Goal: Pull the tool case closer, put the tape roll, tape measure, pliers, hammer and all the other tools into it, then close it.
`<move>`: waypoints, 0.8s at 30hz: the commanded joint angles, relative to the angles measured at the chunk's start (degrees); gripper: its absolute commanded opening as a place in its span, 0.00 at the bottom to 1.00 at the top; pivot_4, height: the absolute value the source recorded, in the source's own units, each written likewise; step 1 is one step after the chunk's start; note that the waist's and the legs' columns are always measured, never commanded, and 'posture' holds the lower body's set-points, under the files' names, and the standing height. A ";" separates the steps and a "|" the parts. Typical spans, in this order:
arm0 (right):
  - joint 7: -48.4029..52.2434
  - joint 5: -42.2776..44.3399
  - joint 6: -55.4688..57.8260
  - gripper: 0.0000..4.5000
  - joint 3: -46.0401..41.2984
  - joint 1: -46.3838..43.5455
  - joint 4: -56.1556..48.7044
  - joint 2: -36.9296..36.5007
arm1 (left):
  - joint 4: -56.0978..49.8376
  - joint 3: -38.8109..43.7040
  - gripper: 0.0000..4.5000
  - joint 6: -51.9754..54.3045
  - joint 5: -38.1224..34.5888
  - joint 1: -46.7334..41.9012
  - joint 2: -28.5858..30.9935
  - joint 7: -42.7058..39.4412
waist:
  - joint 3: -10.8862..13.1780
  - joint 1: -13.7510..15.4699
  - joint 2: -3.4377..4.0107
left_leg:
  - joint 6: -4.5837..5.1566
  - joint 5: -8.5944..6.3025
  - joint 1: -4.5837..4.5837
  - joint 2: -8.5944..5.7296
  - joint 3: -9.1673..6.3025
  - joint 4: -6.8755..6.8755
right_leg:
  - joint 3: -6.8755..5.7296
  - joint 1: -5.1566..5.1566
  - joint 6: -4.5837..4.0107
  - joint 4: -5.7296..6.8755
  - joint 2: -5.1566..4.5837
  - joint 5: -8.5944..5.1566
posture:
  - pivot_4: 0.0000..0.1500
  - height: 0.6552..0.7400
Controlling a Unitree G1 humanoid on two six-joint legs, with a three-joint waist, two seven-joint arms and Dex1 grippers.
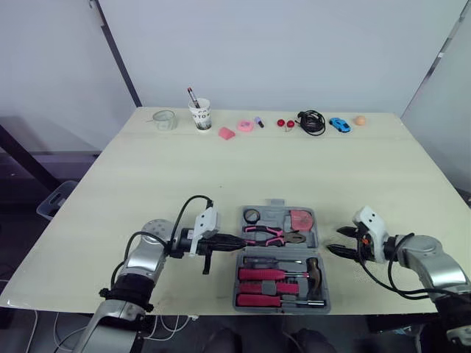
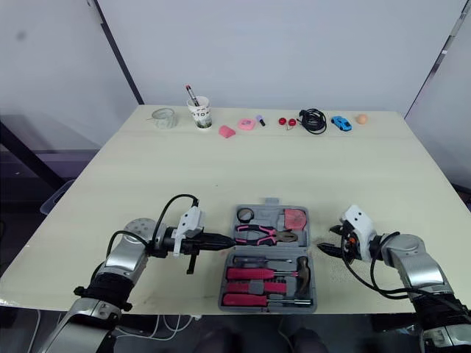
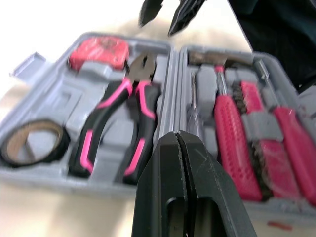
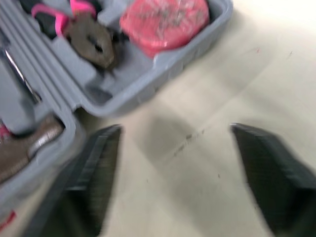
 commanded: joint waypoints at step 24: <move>7.86 -0.45 4.60 0.98 0.24 -31.78 47.60 13.72 | -7.30 -13.40 0.00 7.63 4.16 6.67 0.10 3.21 | 0.05 -1.37 0.15 | 0.00 0.00 0.15 0.03 0.06 -0.02 | 0.07 0.00 -0.02 0.15 0.05 0.00 | 1.00 1.00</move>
